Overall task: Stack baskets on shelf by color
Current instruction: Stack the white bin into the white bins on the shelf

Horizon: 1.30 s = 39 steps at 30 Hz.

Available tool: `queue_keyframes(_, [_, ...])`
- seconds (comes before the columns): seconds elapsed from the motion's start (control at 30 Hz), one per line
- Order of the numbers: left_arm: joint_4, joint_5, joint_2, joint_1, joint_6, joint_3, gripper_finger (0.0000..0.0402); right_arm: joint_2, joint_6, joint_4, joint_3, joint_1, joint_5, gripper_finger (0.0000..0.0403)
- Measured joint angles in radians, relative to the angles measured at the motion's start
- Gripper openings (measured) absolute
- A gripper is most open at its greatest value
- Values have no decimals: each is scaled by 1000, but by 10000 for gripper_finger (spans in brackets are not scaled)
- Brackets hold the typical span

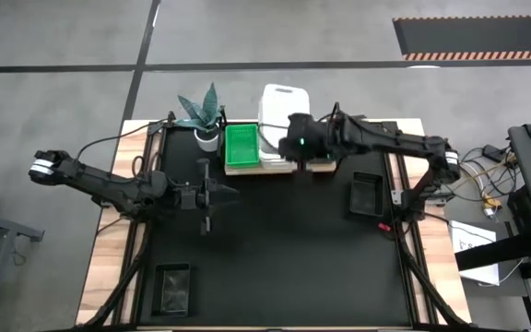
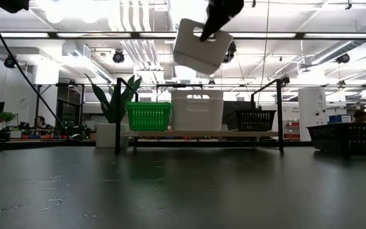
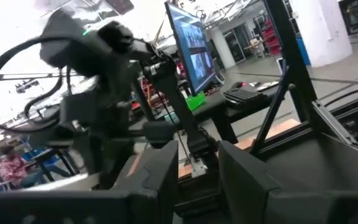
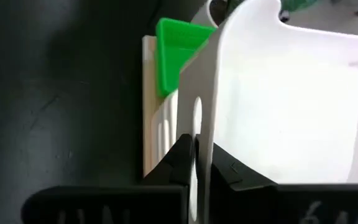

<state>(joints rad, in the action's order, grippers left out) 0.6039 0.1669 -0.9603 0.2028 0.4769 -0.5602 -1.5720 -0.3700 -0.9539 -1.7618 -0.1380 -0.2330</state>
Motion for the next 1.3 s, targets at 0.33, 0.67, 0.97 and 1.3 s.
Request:
queue_keyframes(0.33, [-2, 0, 10, 0, 31, 0, 99, -58, 6, 13, 1, -120, 162, 8])
queue_keyframes(0.67, [-9, 0, 6, 0, 28, 3, 99, -110, 2, 19, 1, -125, 104, 8])
queue_keyframes(0.97, [-7, 4, 7, 0, 58, 0, 99, -114, -16, 17, 2, -134, 104, 8])
queue_keyframes(1.3, [-9, 5, 5, 0, 53, 2, 99, -132, -15, 13, 2, -134, 103, 8])
